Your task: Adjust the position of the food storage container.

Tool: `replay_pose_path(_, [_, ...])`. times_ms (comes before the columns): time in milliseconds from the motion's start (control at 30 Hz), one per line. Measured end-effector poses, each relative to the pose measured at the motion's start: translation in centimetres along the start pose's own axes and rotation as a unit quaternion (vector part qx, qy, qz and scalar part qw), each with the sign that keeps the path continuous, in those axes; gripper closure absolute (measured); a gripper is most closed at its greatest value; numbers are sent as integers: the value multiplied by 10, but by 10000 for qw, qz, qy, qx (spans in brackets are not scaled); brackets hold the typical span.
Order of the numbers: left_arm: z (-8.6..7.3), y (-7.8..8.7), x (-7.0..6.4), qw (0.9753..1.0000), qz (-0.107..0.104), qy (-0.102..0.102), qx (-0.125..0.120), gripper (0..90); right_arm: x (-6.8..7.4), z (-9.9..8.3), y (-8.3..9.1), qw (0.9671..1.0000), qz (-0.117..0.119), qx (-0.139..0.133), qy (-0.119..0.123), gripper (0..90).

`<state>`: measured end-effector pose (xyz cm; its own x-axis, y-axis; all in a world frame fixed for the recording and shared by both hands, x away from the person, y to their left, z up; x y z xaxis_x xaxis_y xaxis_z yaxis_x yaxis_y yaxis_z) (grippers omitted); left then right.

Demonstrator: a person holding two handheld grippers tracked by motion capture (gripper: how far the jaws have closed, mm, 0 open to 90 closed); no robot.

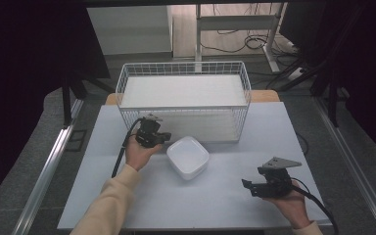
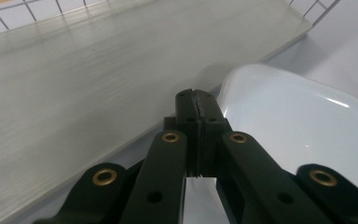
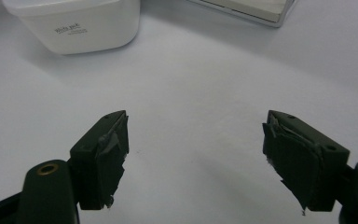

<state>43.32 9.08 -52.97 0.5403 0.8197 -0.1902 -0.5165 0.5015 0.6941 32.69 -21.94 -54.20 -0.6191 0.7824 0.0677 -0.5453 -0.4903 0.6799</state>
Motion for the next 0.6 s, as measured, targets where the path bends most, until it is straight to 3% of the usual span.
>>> replay_pose_path(400, [-6,-17,5,9996,-58,-143,220,898,-1,-1,-1,10000,-9,13,20,221])
replay_pose_path(600, [-7,-22,0,9992,-279,-143,242,898,-1,-2,-2,10000,-19,34,32,221])
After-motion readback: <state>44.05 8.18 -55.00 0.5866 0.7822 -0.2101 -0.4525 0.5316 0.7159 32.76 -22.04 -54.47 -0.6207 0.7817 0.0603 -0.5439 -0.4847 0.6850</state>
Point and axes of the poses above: each handheld gripper's, and its own axes: y roughly backward along the jaws, z roughly out of its top, x roughly to its left, the point moved 9 cm from there along -y, roughly forward along the jaws, and after that the axes turned 1 degree about -x, right-handed, at the moved point
